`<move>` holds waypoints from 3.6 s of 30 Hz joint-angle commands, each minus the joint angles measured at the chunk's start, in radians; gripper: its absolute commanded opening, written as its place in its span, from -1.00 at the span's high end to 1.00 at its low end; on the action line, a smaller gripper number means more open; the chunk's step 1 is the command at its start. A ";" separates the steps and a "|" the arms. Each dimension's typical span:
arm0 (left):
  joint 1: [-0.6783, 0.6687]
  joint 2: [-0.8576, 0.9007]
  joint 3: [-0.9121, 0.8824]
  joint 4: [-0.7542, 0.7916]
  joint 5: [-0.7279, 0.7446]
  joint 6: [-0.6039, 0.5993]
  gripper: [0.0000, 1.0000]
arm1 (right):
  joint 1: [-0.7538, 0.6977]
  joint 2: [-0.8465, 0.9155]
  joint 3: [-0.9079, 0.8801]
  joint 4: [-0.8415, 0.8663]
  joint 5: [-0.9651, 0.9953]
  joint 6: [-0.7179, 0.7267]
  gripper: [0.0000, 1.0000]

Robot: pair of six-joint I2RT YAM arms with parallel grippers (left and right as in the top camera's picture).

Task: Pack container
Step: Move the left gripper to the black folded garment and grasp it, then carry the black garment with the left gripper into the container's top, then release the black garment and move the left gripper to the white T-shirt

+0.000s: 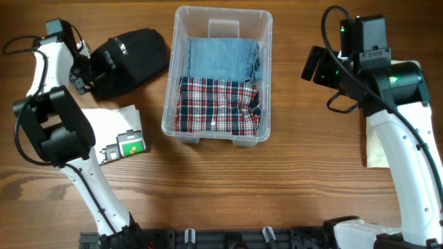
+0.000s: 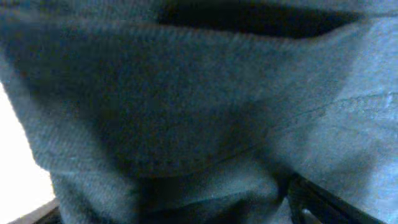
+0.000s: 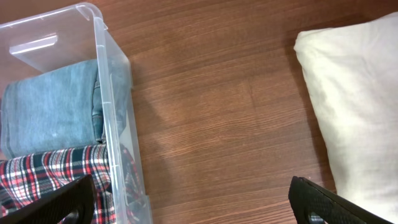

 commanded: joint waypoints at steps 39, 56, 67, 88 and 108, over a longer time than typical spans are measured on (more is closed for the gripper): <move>-0.569 -0.603 0.074 0.134 0.330 0.021 0.93 | -0.001 0.006 0.002 0.000 0.003 -0.006 -0.99; -0.631 -0.338 0.074 0.090 0.319 0.144 0.92 | -0.001 0.006 0.002 0.000 0.003 -0.006 -0.99; -0.634 -0.222 0.073 0.087 0.097 0.143 0.77 | -0.001 0.006 0.002 0.000 0.003 -0.006 -1.00; -0.634 -0.319 0.075 0.237 -0.389 0.040 -0.59 | -0.001 0.006 0.002 0.000 0.003 -0.006 -0.99; -0.756 -0.126 0.074 0.352 -0.269 -0.108 0.64 | -0.001 0.006 0.002 0.000 0.003 -0.006 -1.00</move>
